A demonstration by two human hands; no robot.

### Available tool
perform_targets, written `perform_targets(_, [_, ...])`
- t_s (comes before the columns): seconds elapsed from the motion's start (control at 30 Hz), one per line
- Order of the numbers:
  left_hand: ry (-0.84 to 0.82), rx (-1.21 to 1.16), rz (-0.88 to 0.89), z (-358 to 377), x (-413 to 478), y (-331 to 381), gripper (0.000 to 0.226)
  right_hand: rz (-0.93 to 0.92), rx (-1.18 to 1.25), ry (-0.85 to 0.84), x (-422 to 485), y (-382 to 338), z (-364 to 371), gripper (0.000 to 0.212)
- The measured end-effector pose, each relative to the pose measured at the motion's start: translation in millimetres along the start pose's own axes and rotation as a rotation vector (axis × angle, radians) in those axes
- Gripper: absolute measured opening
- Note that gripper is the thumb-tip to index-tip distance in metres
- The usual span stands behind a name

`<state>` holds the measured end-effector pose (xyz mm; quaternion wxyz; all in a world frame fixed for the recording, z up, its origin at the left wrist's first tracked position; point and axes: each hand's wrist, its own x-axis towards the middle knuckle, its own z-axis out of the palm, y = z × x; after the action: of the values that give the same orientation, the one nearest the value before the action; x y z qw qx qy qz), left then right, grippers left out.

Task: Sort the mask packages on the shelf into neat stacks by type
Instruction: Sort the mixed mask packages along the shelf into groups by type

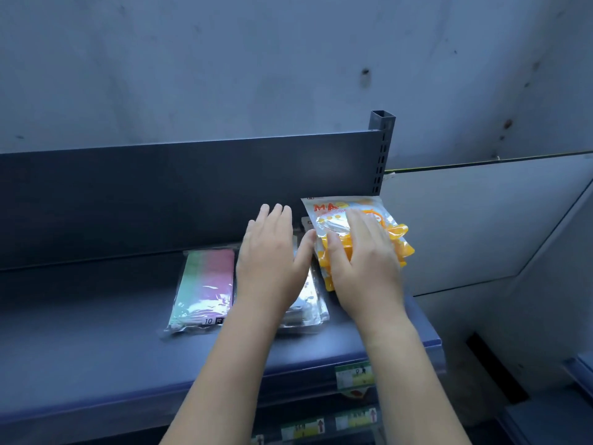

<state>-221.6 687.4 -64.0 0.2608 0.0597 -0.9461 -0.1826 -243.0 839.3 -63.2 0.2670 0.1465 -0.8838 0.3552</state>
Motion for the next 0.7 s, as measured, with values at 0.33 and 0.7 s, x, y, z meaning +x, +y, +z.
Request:
perform_targets(0.33, [-0.008, 0.189, -0.067, -52, -29, -80, 0.085, -0.025, 0.083, -0.245, -24, -78, 40, 0.068])
perform_targets(0.7, [0.043, 0.084, -0.286, -124, -60, -204, 0.091, -0.096, 0.169, -0.403, -62, -190, 130, 0.066])
